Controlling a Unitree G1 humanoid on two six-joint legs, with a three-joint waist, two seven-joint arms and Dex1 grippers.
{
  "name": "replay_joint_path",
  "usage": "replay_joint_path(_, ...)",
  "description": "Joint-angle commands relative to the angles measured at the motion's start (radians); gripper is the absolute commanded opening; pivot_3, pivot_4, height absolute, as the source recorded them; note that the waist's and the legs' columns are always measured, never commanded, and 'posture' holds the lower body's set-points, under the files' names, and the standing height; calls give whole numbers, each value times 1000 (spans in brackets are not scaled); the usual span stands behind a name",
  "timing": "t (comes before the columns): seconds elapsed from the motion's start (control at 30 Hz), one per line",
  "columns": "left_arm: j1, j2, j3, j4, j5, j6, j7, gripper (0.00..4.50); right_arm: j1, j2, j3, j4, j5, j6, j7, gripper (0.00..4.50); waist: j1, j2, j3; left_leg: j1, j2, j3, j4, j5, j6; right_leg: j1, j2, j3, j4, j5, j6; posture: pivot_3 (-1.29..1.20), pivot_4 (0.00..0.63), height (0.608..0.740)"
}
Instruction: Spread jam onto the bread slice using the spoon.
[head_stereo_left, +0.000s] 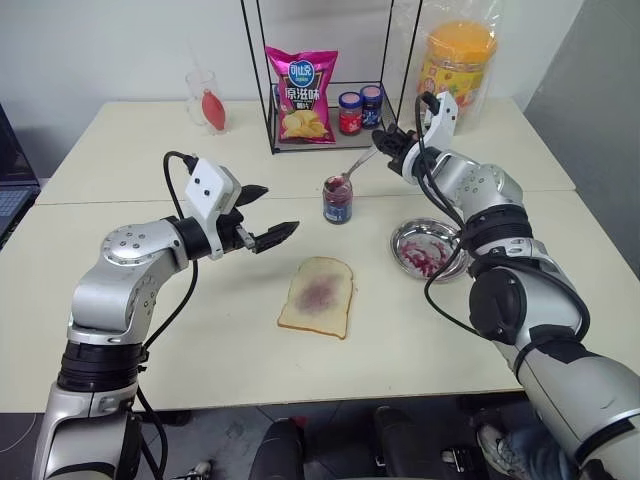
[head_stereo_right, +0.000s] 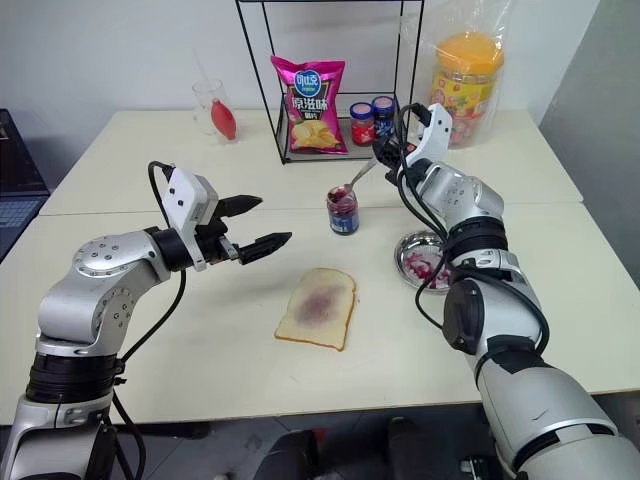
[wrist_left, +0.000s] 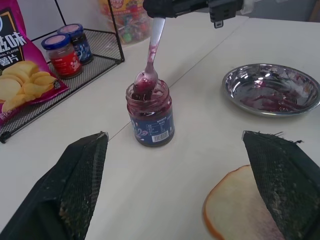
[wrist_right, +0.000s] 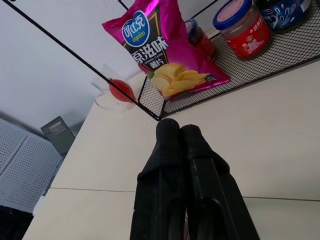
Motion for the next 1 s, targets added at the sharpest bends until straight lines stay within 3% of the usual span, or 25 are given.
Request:
replay_joint_path(0.03, -21, -1, 8, -9, 1, -17, -3, 4500, -21, -18, -24, -50, 28, -3, -4, 18, 0, 0, 0, 0, 0, 0, 0, 0, 0, 0, 0, 0, 0, 0, 0, 0, 150, 740)
replay_joint_path(0.77, -22, -10, 16, -7, -5, -19, -9, 4500, -4, -21, -70, -102, 84, 46, -33, 18, 0, 0, 0, 0, 0, 0, 0, 0, 0, 0, 0, 0, 0, 0, 0, 0, 150, 740)
replay_joint_path(1.0, 13, 8, 43, -47, -18, -24, -15, 4500, 59, 4, -69, -347, 168, 181, -59, 18, 0, 0, 0, 0, 0, 0, 0, 0, 0, 0, 0, 0, 0, 0, 0, 0, 150, 740)
